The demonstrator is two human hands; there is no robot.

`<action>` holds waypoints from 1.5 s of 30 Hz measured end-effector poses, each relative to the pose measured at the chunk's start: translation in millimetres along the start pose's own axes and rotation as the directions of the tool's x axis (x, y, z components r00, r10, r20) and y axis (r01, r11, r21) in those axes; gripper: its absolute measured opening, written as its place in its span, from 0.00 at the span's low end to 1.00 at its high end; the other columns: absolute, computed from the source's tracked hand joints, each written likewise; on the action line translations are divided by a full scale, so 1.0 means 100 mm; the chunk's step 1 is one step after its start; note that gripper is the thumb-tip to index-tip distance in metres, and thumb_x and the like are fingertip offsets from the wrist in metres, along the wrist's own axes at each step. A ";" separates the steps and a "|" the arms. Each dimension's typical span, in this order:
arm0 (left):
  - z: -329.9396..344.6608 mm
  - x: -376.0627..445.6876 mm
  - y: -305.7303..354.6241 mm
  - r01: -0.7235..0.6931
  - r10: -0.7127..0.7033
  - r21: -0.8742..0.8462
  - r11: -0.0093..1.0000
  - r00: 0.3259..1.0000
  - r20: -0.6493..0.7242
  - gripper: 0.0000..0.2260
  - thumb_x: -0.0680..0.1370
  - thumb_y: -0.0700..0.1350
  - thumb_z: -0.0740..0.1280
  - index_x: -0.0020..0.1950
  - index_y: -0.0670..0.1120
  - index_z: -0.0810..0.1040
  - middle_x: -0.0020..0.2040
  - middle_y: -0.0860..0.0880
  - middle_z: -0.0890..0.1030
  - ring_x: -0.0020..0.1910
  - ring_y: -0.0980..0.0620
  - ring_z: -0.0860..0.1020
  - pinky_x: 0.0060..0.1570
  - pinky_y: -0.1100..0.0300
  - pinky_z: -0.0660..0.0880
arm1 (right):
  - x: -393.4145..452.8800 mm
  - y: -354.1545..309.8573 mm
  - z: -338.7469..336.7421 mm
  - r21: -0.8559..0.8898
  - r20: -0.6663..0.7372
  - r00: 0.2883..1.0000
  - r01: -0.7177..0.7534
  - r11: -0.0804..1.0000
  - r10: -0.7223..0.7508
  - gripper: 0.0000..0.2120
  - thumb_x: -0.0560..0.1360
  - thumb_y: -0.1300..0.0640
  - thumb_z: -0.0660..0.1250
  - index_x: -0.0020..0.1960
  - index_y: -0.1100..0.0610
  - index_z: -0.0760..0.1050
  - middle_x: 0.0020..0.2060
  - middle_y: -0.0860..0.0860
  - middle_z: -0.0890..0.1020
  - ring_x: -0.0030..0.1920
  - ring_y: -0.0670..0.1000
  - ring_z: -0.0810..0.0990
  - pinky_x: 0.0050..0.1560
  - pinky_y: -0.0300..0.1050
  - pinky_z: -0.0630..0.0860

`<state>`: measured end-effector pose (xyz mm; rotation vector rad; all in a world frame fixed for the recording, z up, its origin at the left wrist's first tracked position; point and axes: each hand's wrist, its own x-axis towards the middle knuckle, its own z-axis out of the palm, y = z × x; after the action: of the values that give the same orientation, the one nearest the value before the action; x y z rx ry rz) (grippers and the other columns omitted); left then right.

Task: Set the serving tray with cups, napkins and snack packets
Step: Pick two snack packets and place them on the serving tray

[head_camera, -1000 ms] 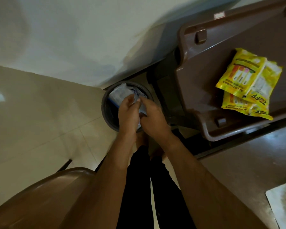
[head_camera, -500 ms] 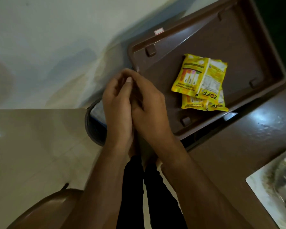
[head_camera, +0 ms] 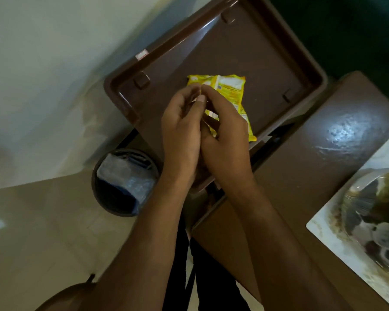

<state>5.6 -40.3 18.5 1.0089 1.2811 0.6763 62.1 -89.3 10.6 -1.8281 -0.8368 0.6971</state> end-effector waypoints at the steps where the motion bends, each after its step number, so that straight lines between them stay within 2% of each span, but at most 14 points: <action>1: 0.05 0.01 0.00 -0.009 0.009 0.023 1.000 1.000 0.004 0.12 0.84 0.40 0.66 0.66 0.44 0.82 0.60 0.47 0.86 0.61 0.52 0.85 0.65 0.51 0.81 | 0.02 0.02 -0.05 -0.006 -0.018 1.000 -0.006 1.000 0.006 0.24 0.79 0.67 0.66 0.75 0.62 0.74 0.68 0.55 0.82 0.69 0.53 0.81 0.67 0.56 0.80; 7: 0.17 0.12 -0.08 -0.115 0.129 0.242 0.963 0.991 -0.042 0.15 0.81 0.42 0.68 0.67 0.45 0.81 0.59 0.50 0.86 0.59 0.55 0.84 0.61 0.50 0.83 | 0.14 0.21 -0.30 -0.157 -0.161 0.987 -0.031 0.987 0.006 0.24 0.77 0.65 0.68 0.73 0.63 0.75 0.65 0.57 0.82 0.66 0.56 0.81 0.65 0.58 0.81; 12: 0.09 0.29 -0.18 -0.144 0.191 0.402 0.904 0.978 -0.081 0.14 0.78 0.44 0.69 0.64 0.50 0.82 0.59 0.53 0.85 0.60 0.57 0.83 0.62 0.51 0.82 | 0.22 0.34 -0.33 -0.252 -0.153 0.979 -0.171 0.953 0.136 0.25 0.79 0.61 0.71 0.75 0.60 0.74 0.65 0.55 0.81 0.65 0.54 0.81 0.64 0.57 0.81; 15: 0.04 0.38 -0.22 -0.067 0.110 0.396 0.916 0.990 -0.088 0.12 0.78 0.47 0.70 0.61 0.55 0.80 0.55 0.58 0.84 0.56 0.61 0.83 0.61 0.53 0.81 | 0.25 0.34 -0.30 -0.249 -0.165 0.966 -0.236 0.939 0.199 0.25 0.79 0.57 0.73 0.75 0.58 0.74 0.64 0.53 0.81 0.62 0.53 0.81 0.61 0.56 0.82; 17: 0.01 0.45 -0.23 -0.007 0.051 0.375 0.927 0.993 -0.108 0.15 0.79 0.47 0.71 0.66 0.51 0.80 0.55 0.58 0.84 0.54 0.63 0.83 0.59 0.58 0.81 | 0.28 0.32 -0.26 -0.251 -0.186 0.955 -0.273 0.929 0.230 0.26 0.79 0.54 0.74 0.74 0.57 0.75 0.62 0.52 0.81 0.60 0.52 0.81 0.60 0.56 0.82; 22: -0.05 0.57 -0.19 0.158 -0.138 0.295 0.942 0.986 -0.089 0.16 0.80 0.45 0.73 0.67 0.47 0.79 0.56 0.51 0.86 0.53 0.55 0.86 0.53 0.57 0.81 | 0.38 0.26 -0.20 -0.166 -0.248 0.910 -0.377 0.911 0.332 0.27 0.73 0.44 0.75 0.68 0.53 0.77 0.56 0.48 0.84 0.56 0.50 0.84 0.56 0.57 0.84; 24: -0.08 0.61 -0.16 0.190 -0.175 0.277 0.942 0.982 -0.076 0.19 0.79 0.40 0.74 0.69 0.45 0.78 0.57 0.49 0.86 0.53 0.54 0.86 0.53 0.57 0.82 | 0.42 0.23 -0.20 -0.114 -0.256 0.893 -0.408 0.906 0.370 0.24 0.74 0.48 0.77 0.66 0.54 0.78 0.54 0.47 0.86 0.53 0.49 0.86 0.55 0.56 0.84; 27: -0.12 0.62 -0.08 0.222 -0.219 0.217 0.951 0.975 -0.040 0.21 0.77 0.35 0.75 0.69 0.43 0.78 0.54 0.49 0.86 0.49 0.56 0.87 0.44 0.64 0.82 | 0.46 0.19 -0.22 -0.062 -0.271 0.874 -0.434 0.899 0.403 0.23 0.75 0.55 0.79 0.67 0.55 0.77 0.54 0.46 0.85 0.52 0.46 0.86 0.54 0.54 0.85; 30: -0.04 0.53 0.06 0.225 -0.225 0.143 0.964 0.974 -0.011 0.20 0.74 0.32 0.77 0.64 0.43 0.81 0.51 0.48 0.88 0.47 0.52 0.88 0.43 0.60 0.83 | 0.45 0.17 -0.32 -0.033 -0.267 0.876 -0.425 0.905 0.401 0.24 0.75 0.57 0.79 0.68 0.53 0.76 0.54 0.45 0.83 0.51 0.42 0.84 0.54 0.52 0.85; 32: -0.02 0.50 0.17 0.210 -0.209 0.077 0.975 0.978 -0.020 0.22 0.72 0.31 0.78 0.63 0.44 0.82 0.52 0.47 0.89 0.49 0.49 0.89 0.44 0.56 0.85 | 0.43 0.14 -0.33 -0.042 -0.243 0.898 -0.387 0.921 0.366 0.24 0.75 0.56 0.77 0.69 0.52 0.77 0.59 0.46 0.83 0.56 0.45 0.82 0.58 0.54 0.83; 37: 0.10 0.53 0.40 0.153 -0.151 0.032 0.988 0.987 -0.046 0.30 0.70 0.32 0.79 0.69 0.45 0.76 0.59 0.44 0.85 0.52 0.48 0.88 0.44 0.58 0.84 | 0.31 0.08 -0.32 0.027 -0.059 0.991 -0.115 0.993 0.116 0.30 0.69 0.65 0.68 0.72 0.59 0.77 0.66 0.51 0.83 0.68 0.50 0.81 0.69 0.49 0.77; 40: 0.21 0.57 0.52 0.163 -0.163 0.015 0.987 0.987 0.000 0.29 0.72 0.33 0.78 0.70 0.45 0.75 0.59 0.43 0.84 0.52 0.48 0.88 0.42 0.61 0.83 | 0.29 0.14 -0.32 0.015 0.007 1.000 0.017 1.000 -0.018 0.36 0.65 0.71 0.70 0.74 0.65 0.74 0.69 0.57 0.81 0.73 0.57 0.78 0.72 0.57 0.75; 43: 0.22 0.65 0.60 0.198 -0.192 -0.051 0.979 0.976 0.101 0.17 0.80 0.42 0.74 0.67 0.42 0.77 0.55 0.45 0.86 0.51 0.48 0.88 0.47 0.54 0.84 | 0.37 0.21 -0.31 -0.072 -0.124 0.990 0.051 0.996 -0.060 0.29 0.69 0.75 0.71 0.70 0.64 0.79 0.63 0.56 0.84 0.66 0.54 0.82 0.65 0.57 0.80; 45: 0.17 0.72 0.62 0.166 -0.159 -0.042 0.985 0.977 0.144 0.12 0.86 0.51 0.64 0.60 0.44 0.81 0.45 0.52 0.86 0.45 0.55 0.86 0.47 0.55 0.82 | 0.45 0.21 -0.33 0.029 -0.248 0.969 0.004 1.000 0.004 0.22 0.73 0.74 0.71 0.65 0.62 0.82 0.58 0.53 0.87 0.61 0.51 0.85 0.61 0.53 0.83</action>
<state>43.5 45.9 40.7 0.8811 1.2010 0.5029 119.3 -77.4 -0.7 -1.8426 -0.6576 0.4649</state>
